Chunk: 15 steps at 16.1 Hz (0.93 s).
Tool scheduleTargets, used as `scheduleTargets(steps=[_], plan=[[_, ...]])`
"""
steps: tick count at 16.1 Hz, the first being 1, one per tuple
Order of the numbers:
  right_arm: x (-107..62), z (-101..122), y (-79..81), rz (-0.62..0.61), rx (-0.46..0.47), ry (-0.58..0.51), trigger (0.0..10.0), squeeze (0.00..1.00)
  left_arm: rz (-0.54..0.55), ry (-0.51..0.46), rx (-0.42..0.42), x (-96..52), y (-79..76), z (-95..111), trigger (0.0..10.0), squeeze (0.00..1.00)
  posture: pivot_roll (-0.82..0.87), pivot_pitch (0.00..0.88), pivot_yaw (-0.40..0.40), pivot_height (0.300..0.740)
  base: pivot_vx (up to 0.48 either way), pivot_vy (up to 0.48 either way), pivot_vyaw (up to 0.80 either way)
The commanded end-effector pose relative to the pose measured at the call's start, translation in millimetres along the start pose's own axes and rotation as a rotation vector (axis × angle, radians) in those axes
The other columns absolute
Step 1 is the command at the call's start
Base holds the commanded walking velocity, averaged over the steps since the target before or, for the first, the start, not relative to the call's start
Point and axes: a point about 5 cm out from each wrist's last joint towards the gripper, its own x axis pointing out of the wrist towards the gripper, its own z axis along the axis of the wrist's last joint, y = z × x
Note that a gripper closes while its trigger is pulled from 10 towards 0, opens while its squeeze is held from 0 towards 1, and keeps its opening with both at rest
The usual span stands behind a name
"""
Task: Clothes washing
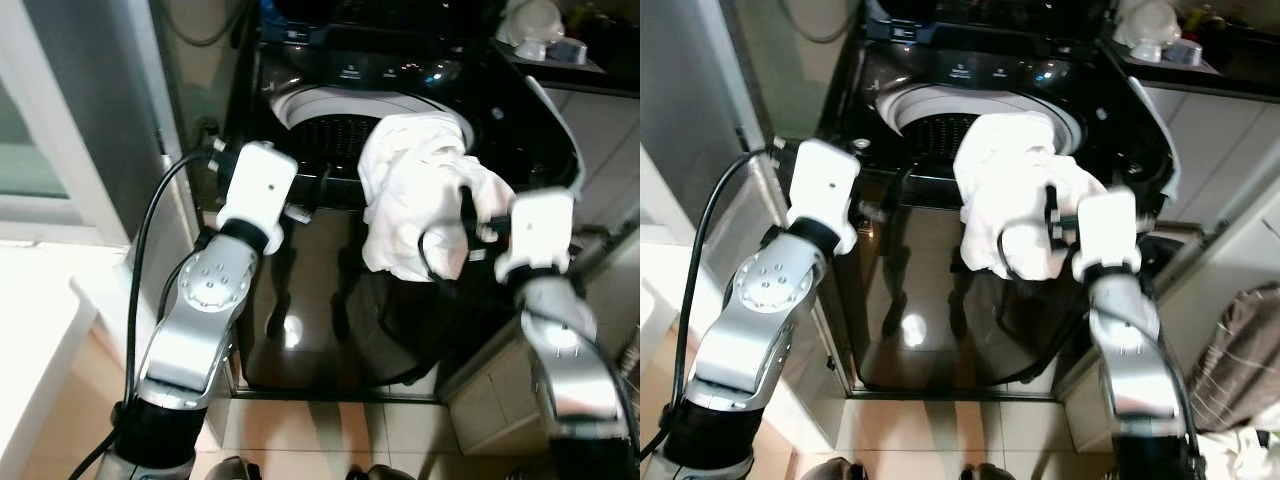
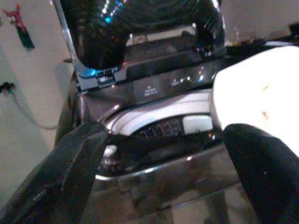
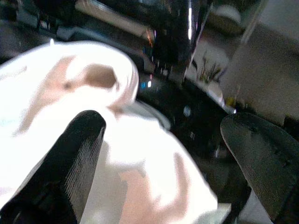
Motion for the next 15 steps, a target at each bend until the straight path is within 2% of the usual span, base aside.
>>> scheduleTargets(steps=[1,2,4,6,7,9,11,14,15], plan=[[-1.0,-10,2.6,0.016,0.084,0.037,10.0,0.0,0.047,0.001,-0.024,-1.1,2.4,-4,10.0,0.0,-0.08,0.0,-0.054,0.74,0.0,0.0,0.0],[-0.6,-20,3.8,0.018,0.143,0.084,10.0,0.0,0.064,-0.001,-0.028,-1.6,4.4,-5,10.0,0.0,-0.08,0.0,-0.054,0.74,0.0,0.0,0.0],[0.7,-42,6.1,0.014,0.2,0.187,10.0,0.0,0.074,-0.017,-0.021,-1.1,6.4,-3,10.0,0.0,-0.07,0.0,-0.047,0.74,0.0,0.0,0.0],[4.0,-57,15.0,0.037,0.255,0.253,10.0,0.0,0.089,-0.032,-0.016,-0.7,8.7,-1,10.0,0.0,-0.05,0.0,-0.029,0.74,0.0,0.0,0.0],[9.0,-71,19.3,0.007,0.305,0.309,10.0,0.0,0.076,-0.046,-0.037,-2.2,9.3,0,10.0,0.0,-0.04,0.008,-0.02,0.74,0.0,0.0,0.0],[13.3,-80,35.5,0.017,0.314,0.356,10.0,0.0,0.012,-0.036,-0.042,-9.7,6.6,-1,10.0,0.0,-0.01,0.051,-0.008,0.74,0.0,0.0,0.0],[10.8,-86,40.7,-0.01,0.329,0.402,10.0,0.0,-0.018,-0.028,-0.037,-12.9,2.6,0,10.0,0.0,-0.01,0.076,-0.017,0.74,0.0,0.0,0.0],[11.4,-93,53.2,-0.05,0.428,0.458,10.0,0.0,-0.005,-0.009,-0.061,-16.9,3.2,1,10.0,0.0,-0.01,0.131,-0.016,0.74,0.0,0.0,0.0],[13.0,-95,53.9,-0.064,0.429,0.468,10.0,0.0,-0.003,-0.011,-0.06,-18.4,3.9,1,10.0,0.0,0.0,0.133,-0.014,0.74,0.0,0.0,0.0]])
